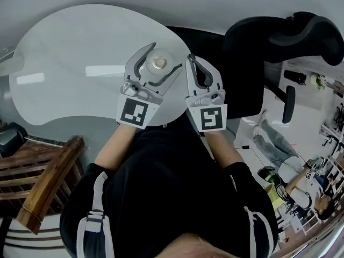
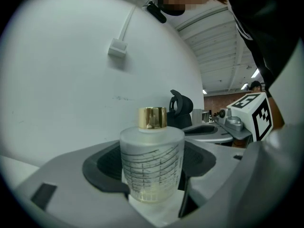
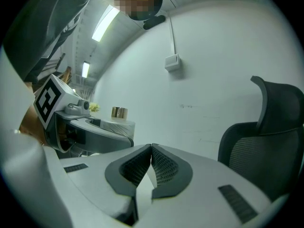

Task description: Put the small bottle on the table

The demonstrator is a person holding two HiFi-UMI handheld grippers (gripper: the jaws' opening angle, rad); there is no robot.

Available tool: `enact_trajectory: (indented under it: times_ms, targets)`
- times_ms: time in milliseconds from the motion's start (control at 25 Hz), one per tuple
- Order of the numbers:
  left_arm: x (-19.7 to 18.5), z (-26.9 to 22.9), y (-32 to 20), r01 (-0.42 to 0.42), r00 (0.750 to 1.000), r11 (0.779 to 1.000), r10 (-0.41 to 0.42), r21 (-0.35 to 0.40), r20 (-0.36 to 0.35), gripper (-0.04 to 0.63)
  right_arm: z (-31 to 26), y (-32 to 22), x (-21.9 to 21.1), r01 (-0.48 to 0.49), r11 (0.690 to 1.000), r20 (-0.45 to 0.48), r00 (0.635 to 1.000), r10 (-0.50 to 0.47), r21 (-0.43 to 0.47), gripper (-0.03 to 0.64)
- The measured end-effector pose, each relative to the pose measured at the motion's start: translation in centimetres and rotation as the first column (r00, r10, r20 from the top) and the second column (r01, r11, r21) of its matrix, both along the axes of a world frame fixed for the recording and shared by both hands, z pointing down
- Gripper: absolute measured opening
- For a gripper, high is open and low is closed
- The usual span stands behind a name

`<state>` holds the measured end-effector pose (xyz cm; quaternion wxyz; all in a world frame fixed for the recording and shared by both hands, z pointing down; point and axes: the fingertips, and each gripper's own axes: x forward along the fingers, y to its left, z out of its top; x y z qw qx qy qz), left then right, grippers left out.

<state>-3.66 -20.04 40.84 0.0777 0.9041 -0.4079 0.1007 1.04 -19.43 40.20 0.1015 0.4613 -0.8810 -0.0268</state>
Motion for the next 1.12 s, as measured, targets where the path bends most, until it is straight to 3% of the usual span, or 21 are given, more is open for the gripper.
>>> enact_trajectory:
  times_ms: [120,200,360,520,680,760,1120]
  targets:
    - [0.1,1.3,-0.7,-0.008,1.0,1.0,0.008,-0.012,0.004,0.336,1.0,-0.6,-0.2,0.003,1.0,-0.006,1.0,-0.003,0.003,0.023]
    - [0.2,2.3,-1.3,-0.009,1.0,1.0,0.01,-0.019,0.009,0.336,2.6,-0.7,0.1,-0.008,0.999,-0.024,1.0,0.006,-0.054,0.023]
    - [0.3,4.3,-2.5,-0.009,1.0,0.999,0.01,-0.032,0.012,0.336,4.4,-1.6,0.4,-0.01,0.998,-0.039,0.999,0.008,-0.069,0.023]
    - [0.0,6.4,-3.4,-0.009,1.0,0.999,0.01,-0.048,0.018,0.336,6.7,-1.9,0.6,-0.035,0.989,-0.067,0.997,0.025,-0.145,0.023]
    - [0.2,8.1,-4.5,-0.01,1.0,0.998,0.011,-0.065,0.02,0.336,7.0,-3.0,0.5,-0.021,0.994,-0.065,0.998,0.014,-0.108,0.023]
    - [0.5,8.9,-5.0,-0.012,1.0,0.997,0.013,-0.073,0.02,0.336,8.3,-3.1,0.8,-0.031,0.987,-0.079,0.997,0.019,-0.159,0.023]
    - [1.1,10.7,-6.7,-0.053,0.996,0.998,0.055,-0.031,0.066,0.336,10.7,-4.0,0.7,-0.04,0.975,-0.082,0.996,0.022,-0.219,0.023]
